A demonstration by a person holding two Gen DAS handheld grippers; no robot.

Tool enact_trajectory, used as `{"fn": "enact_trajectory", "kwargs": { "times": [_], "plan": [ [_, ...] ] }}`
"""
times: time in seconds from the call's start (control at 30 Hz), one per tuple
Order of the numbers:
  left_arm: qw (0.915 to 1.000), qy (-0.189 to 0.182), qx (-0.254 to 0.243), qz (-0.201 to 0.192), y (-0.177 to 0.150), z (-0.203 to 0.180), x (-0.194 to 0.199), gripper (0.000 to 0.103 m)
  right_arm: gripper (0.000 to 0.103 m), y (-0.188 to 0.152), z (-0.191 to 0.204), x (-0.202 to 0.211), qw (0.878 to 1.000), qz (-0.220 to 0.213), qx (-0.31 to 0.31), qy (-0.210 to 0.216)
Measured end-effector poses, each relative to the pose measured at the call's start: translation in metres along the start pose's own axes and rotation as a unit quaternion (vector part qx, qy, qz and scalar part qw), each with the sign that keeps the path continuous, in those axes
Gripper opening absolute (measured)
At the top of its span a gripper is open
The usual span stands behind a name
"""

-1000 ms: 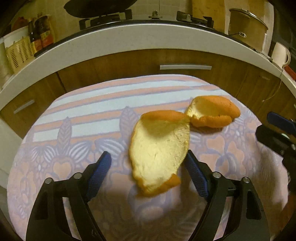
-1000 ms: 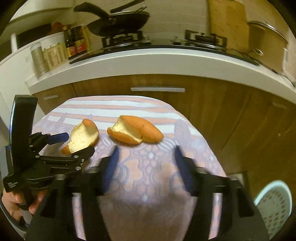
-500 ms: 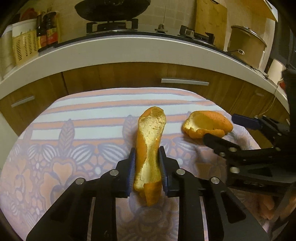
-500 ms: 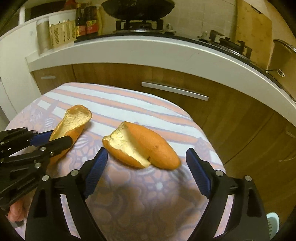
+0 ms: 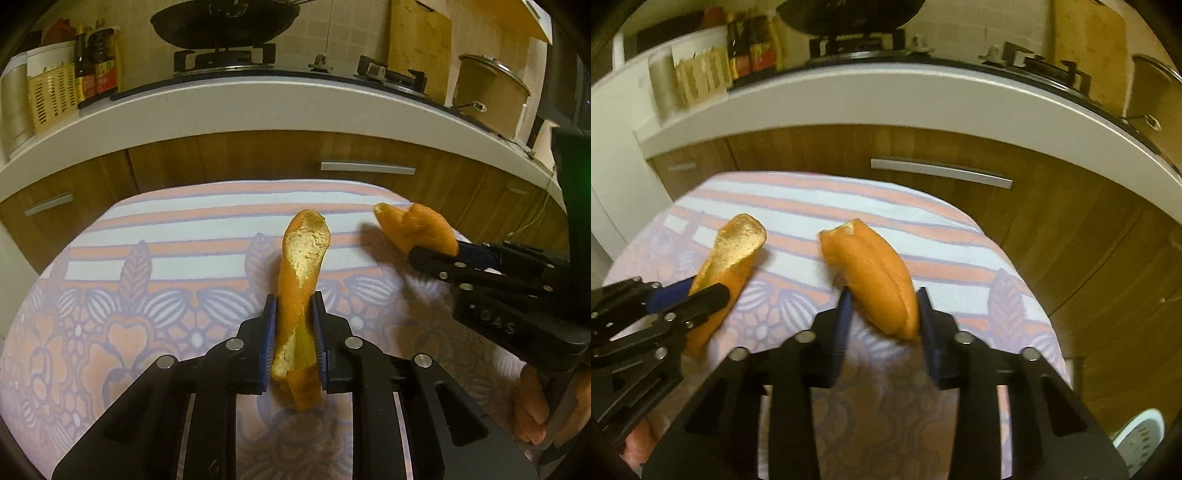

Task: Collect trash
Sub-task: 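Grasp one bread crust with the left tool while the right tool grasps the other, then carry both bread crusts over the blue basket and release them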

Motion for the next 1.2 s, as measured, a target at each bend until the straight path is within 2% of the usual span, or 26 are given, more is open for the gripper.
{"fn": "enact_trajectory", "kwargs": {
  "times": [0.13, 0.27, 0.5, 0.63, 0.73, 0.83, 1.0, 1.1, 1.2],
  "plan": [
    [0.9997, -0.024, -0.008, -0.005, -0.002, -0.008, 0.011, 0.015, 0.025, -0.008, -0.011, 0.027, 1.000, -0.015, -0.019, -0.011],
    [0.9978, -0.058, -0.027, -0.016, -0.003, -0.032, 0.031, 0.015, 0.024, -0.020, -0.026, 0.057, 0.999, -0.020, -0.035, -0.024],
    [0.9921, -0.099, -0.070, -0.033, -0.007, -0.089, 0.073, 0.015, 0.023, -0.050, -0.062, 0.115, 0.995, -0.027, -0.089, -0.047],
    [0.9877, -0.122, -0.094, -0.029, -0.014, -0.125, 0.088, 0.015, 0.023, -0.078, -0.087, 0.149, 0.990, -0.017, -0.115, -0.080],
    [0.9821, -0.144, -0.120, -0.019, -0.024, -0.163, 0.099, 0.015, 0.023, -0.105, -0.110, 0.177, 0.984, -0.022, -0.156, -0.080],
    [0.9772, -0.141, -0.158, -0.023, -0.037, -0.197, 0.107, 0.015, 0.023, -0.131, -0.133, 0.201, 0.979, -0.025, -0.180, -0.096],
    [0.9665, -0.162, -0.199, -0.001, -0.059, -0.260, 0.109, 0.015, 0.023, -0.174, -0.164, 0.230, 0.969, -0.022, -0.214, -0.124],
    [0.9545, -0.148, -0.259, 0.005, -0.081, -0.300, 0.107, 0.015, 0.023, -0.200, -0.180, 0.245, 0.962, -0.017, -0.231, -0.142],
    [0.9442, -0.158, -0.288, 0.026, -0.101, -0.330, 0.103, 0.015, 0.023, -0.227, -0.194, 0.253, 0.956, -0.007, -0.250, -0.156]
  ]
}}
Point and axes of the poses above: each gripper's, at about its wrist camera, not at the fingertips, and x roughly against the way its jaws point, z to its left, y to its top, the point moved 9 cm from there along -x, roughly the way its jaws point, and after that the axes turned 8 degrees about x, right-handed, at the moved point
